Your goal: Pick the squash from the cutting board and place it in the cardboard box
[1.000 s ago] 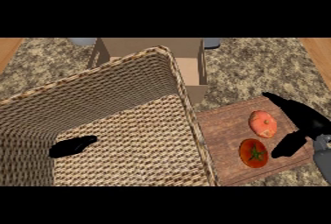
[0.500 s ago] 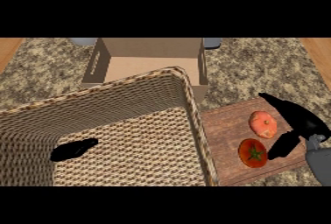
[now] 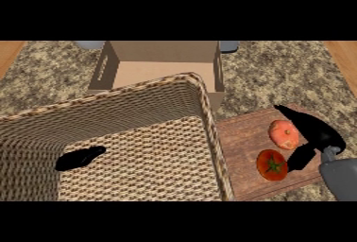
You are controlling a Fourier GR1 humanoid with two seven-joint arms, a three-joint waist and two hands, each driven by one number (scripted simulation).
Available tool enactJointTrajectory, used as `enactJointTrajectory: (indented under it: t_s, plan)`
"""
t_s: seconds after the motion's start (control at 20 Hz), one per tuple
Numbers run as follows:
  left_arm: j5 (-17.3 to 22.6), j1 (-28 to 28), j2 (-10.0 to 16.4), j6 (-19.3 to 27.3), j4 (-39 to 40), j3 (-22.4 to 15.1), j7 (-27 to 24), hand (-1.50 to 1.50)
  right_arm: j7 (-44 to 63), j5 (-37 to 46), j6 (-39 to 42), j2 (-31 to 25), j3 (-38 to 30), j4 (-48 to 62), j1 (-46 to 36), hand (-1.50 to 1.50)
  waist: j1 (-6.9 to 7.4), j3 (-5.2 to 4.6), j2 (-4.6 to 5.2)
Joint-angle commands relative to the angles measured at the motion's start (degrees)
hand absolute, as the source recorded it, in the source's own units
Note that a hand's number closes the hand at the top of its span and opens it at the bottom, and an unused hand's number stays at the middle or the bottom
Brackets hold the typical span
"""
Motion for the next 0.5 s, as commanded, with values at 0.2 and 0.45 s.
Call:
enactJointTrajectory:
  t_s: [0.2, 0.45]
  plan:
    - [-4.87, 1.28, -2.92, -3.37, -2.68, 3.29, 2.52, 0.0, -6.11, 2.64, -0.41, -0.07, -2.75, 2.09, -0.67, 1.5, 0.01, 0.02, -0.03]
    - [-3.39, 1.76, -3.58, -7.08, 1.69, 5.17, -1.79, 0.0, -6.61, 10.38, -11.29, 1.14, -1.25, 2.27, -0.66, 1.5, -0.11, 0.0, 0.01]
